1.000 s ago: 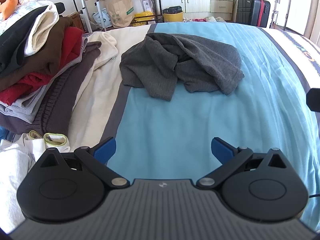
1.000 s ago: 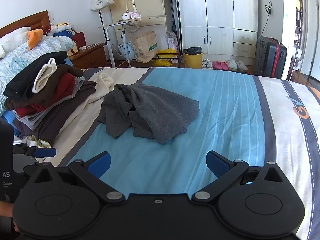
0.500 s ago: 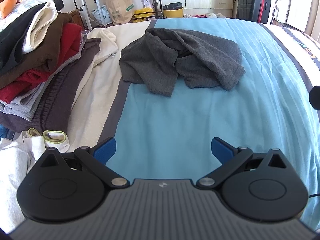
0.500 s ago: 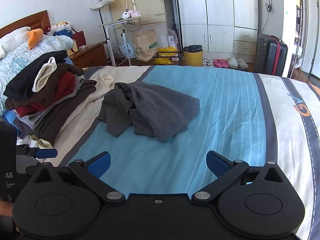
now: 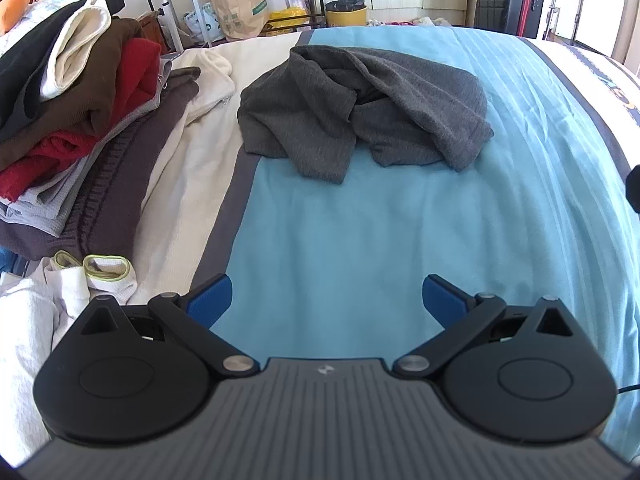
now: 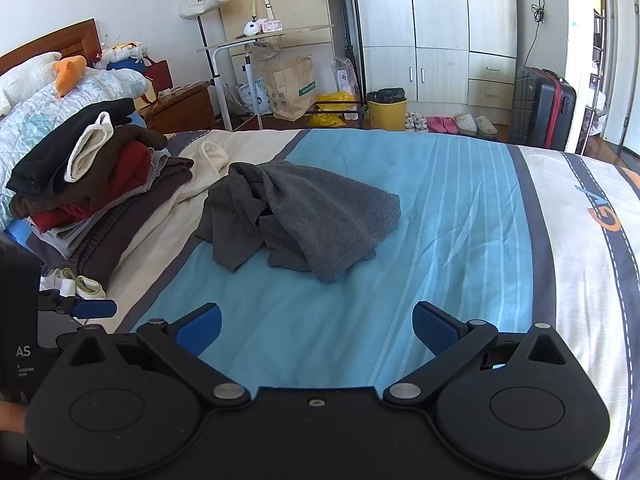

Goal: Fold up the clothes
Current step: 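Move both tools toward the crumpled dark grey polo shirt, then grasp the grey shirt with the left gripper while the right gripper grasps another part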

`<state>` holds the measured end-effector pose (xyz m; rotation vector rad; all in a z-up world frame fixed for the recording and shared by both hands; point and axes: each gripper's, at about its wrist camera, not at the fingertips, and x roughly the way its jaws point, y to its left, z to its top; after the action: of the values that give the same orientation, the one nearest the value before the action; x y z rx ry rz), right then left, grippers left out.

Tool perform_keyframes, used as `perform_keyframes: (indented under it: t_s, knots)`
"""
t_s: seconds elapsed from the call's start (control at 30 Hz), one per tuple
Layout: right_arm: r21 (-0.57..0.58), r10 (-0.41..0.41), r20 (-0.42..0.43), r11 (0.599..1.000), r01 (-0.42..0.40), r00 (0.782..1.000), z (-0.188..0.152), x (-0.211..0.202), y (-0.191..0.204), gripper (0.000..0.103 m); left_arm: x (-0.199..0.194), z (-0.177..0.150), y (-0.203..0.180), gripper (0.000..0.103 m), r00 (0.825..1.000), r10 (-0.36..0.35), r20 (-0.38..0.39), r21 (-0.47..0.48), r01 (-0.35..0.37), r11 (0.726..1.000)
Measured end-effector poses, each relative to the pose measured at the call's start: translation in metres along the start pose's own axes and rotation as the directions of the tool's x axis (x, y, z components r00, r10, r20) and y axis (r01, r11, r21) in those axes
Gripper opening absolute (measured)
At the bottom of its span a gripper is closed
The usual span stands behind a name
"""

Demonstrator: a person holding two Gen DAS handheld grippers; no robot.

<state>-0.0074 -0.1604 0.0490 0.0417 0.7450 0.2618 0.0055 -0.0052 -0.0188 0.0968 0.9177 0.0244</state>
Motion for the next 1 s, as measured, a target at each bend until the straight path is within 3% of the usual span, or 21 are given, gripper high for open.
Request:
perform_keyframes:
  t_s: [0.23,0.3,0.5,0.57,0.77,0.93,1.0]
  knots:
    - [-0.010,-0.001,-0.012,1.000,0.001,1.000,-0.006,0.009,-0.003,0.103,0.011,-0.001,0.002,0.103,1.000,-0.003,-0.016,-0.005,0.003,1.000]
    - [-0.042,-0.003,-0.017,0.999,0.002,1.000,-0.009,0.020,-0.005,0.103,0.009,0.003,0.010,0.103,1.000,-0.020,0.012,-0.032,0.021,0.999]
    - [-0.158,0.056,-0.045,0.985,-0.063,0.997,0.016,0.063,-0.015,0.103,0.021,0.046,0.036,0.103,0.995,-0.044,0.088,-0.103,0.053,0.993]
    - [-0.145,0.094,-0.057,0.984,-0.101,0.994,0.037,0.079,-0.021,0.103,0.031,0.068,0.038,0.103,0.992,-0.050,0.119,-0.093,0.061,0.994]
    - [-0.088,0.175,-0.111,0.979,-0.185,0.978,0.083,0.137,-0.035,0.103,0.079,0.115,0.030,0.103,0.983,0.036,0.179,-0.035,-0.031,0.999]
    - [0.015,0.232,-0.136,0.973,-0.232,0.963,0.098,0.171,-0.052,0.103,0.116,0.112,0.057,0.103,0.975,-0.063,0.212,-0.154,0.097,0.983]
    - [0.039,0.246,-0.131,0.969,-0.243,0.960,0.101,0.179,-0.062,0.103,0.132,0.103,0.068,0.103,0.975,-0.060,0.212,-0.167,0.097,0.981]
